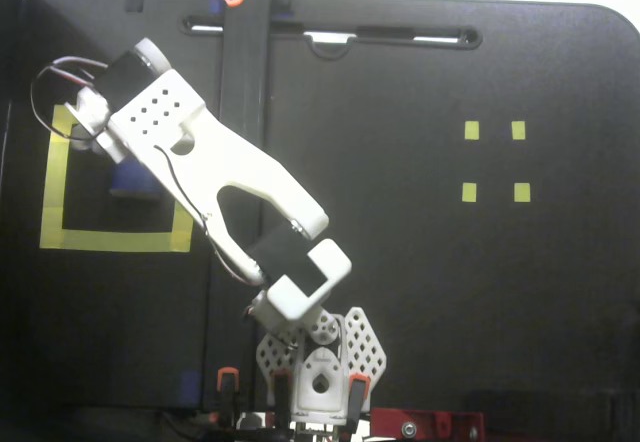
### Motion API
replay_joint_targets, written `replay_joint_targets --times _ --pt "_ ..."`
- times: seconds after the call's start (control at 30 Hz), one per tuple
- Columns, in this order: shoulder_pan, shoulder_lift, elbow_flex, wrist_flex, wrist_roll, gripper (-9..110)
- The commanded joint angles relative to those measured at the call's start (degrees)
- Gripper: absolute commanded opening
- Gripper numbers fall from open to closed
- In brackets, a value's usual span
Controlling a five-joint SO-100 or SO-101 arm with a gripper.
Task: Grasp the block and place it in the designated area.
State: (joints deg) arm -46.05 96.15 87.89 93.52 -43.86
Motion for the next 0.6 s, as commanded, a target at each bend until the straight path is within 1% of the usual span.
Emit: replay_joint_targets --times 0.0,0.2,0.47,0.57 --pt "0.26 1.14 -2.46 0.0 -0.26 26" --pt "0.35 1.05 -2.46 -0.18 0.35 6" --pt "0.09 0.88 -2.46 -1.05 2.81 0" --pt "0.09 0.88 -2.46 -1.76 3.96 0"
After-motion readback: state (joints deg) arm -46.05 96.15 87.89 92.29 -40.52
